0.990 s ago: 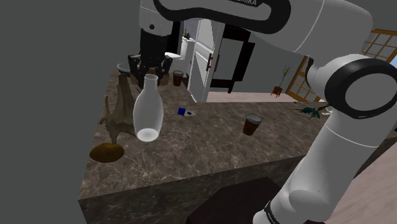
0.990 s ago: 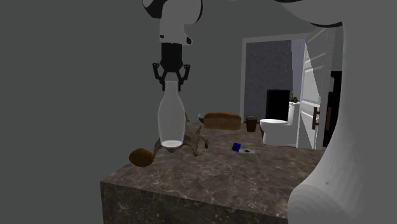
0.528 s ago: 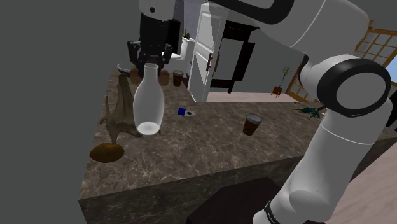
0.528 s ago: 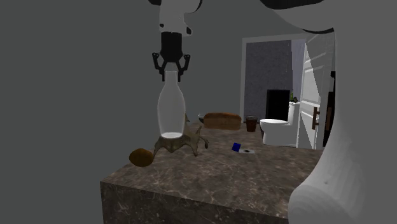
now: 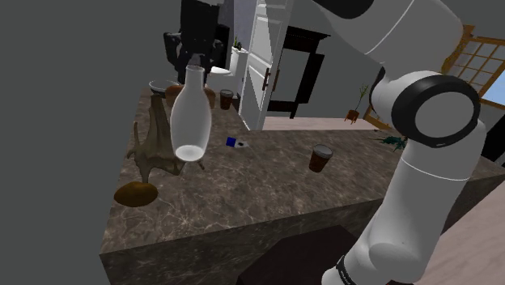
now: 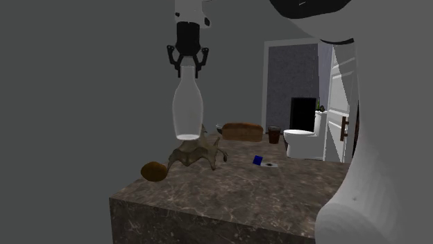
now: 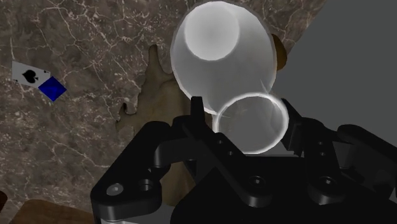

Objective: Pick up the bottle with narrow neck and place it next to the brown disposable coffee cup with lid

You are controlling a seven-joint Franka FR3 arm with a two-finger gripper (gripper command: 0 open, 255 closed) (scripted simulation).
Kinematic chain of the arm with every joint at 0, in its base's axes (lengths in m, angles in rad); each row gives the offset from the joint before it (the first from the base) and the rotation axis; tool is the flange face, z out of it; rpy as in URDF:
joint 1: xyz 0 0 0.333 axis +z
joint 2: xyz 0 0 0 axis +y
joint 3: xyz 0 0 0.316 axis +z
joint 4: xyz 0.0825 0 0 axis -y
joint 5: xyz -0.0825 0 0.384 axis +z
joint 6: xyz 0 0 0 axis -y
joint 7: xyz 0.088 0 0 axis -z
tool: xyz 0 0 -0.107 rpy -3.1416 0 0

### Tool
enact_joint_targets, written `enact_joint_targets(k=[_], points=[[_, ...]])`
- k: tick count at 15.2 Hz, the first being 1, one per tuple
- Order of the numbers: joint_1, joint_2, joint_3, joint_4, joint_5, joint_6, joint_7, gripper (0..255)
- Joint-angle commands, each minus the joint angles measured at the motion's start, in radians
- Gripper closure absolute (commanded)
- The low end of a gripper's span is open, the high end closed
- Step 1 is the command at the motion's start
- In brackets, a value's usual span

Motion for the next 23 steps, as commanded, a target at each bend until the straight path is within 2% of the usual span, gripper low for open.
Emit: enact_joint_targets(k=[1, 5, 11, 17, 23], points=[[-0.033, -0.048, -0.012, -0.037, 0.027, -0.004, -0.036, 255], [-0.106, -0.162, -0.058, -0.134, 0.088, -0.011, -0.135, 255], [-0.184, -0.289, -0.147, -0.215, 0.146, -0.049, -0.286, 255], [-0.245, -0.365, -0.243, -0.237, 0.169, -0.107, -0.436, 255], [-0.3, -0.395, -0.343, -0.204, 0.171, -0.178, -0.586, 255]])
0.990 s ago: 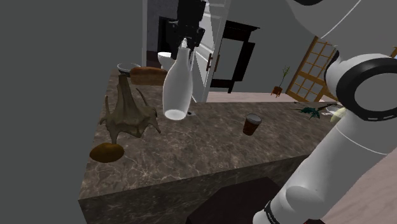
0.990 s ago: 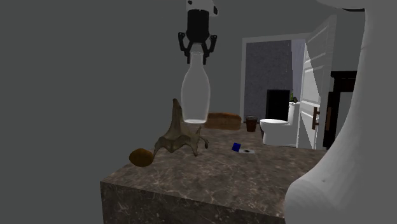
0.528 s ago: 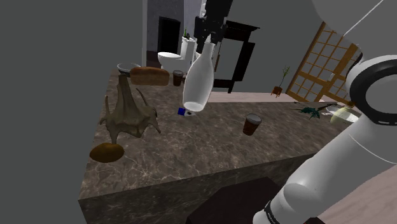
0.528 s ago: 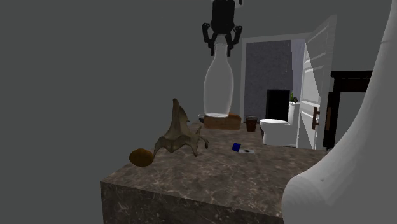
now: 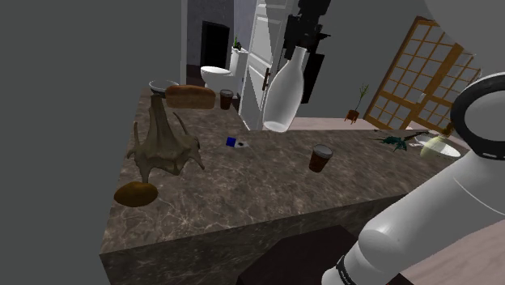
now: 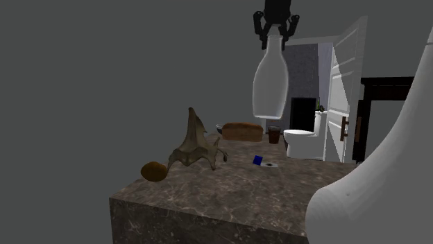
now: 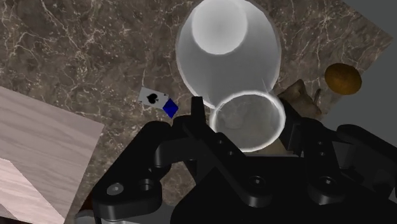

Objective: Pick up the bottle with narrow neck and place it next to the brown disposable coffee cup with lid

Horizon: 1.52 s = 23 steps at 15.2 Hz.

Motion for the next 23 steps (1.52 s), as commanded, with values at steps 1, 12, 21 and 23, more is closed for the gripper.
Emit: enact_joint_targets(k=[1, 12, 21, 23], points=[[-0.019, -0.003, -0.035, 0.019, -0.001, -0.025, -0.055, 255], [-0.129, 0.094, -0.229, 0.265, -0.003, -0.191, -0.348, 255], [-0.166, 0.048, -0.274, 0.145, -0.012, -0.121, -0.438, 255], [-0.165, 0.017, -0.27, 0.076, -0.017, -0.083, -0.437, 255]])
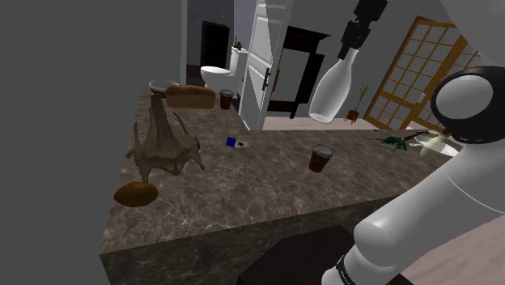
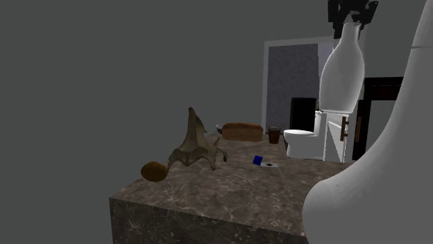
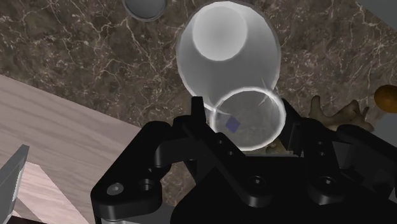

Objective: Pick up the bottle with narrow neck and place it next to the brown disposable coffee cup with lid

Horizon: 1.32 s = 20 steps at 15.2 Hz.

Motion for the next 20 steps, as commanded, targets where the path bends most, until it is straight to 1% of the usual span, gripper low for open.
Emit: enact_joint_targets(k=[1, 10, 20], points=[[0.001, -0.033, 0.004, -0.072, -0.006, 0.04, 0.001, 255], [0.0, -0.135, 0.015, -0.32, -0.02, 0.188, 0.003, 255], [-0.003, -0.212, 0.02, -0.541, -0.028, 0.332, 0.002, 255]])
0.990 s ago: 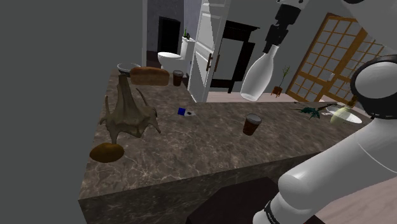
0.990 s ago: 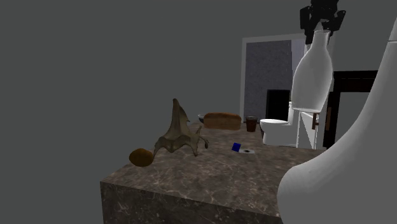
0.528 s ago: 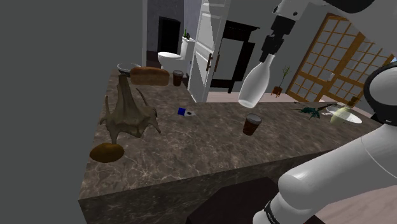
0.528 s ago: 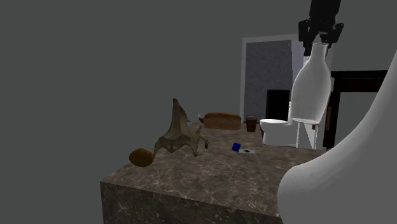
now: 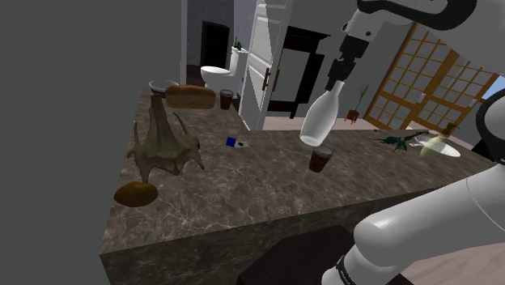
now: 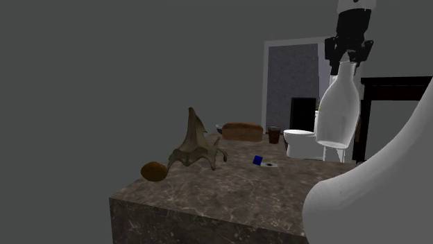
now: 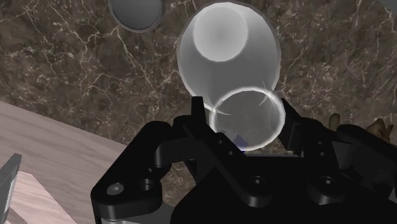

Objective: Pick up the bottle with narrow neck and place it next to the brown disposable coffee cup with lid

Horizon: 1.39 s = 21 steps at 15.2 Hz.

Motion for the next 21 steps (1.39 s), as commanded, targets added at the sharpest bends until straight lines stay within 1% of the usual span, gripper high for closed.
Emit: enact_joint_targets(k=[1, 11, 21], points=[[-0.001, -0.016, 0.001, -0.046, -0.002, 0.031, 0.0, 255], [-0.004, -0.066, 0.002, -0.23, -0.007, 0.165, -0.004, 255], [-0.008, -0.094, 0.001, -0.389, -0.01, 0.297, -0.009, 255]])
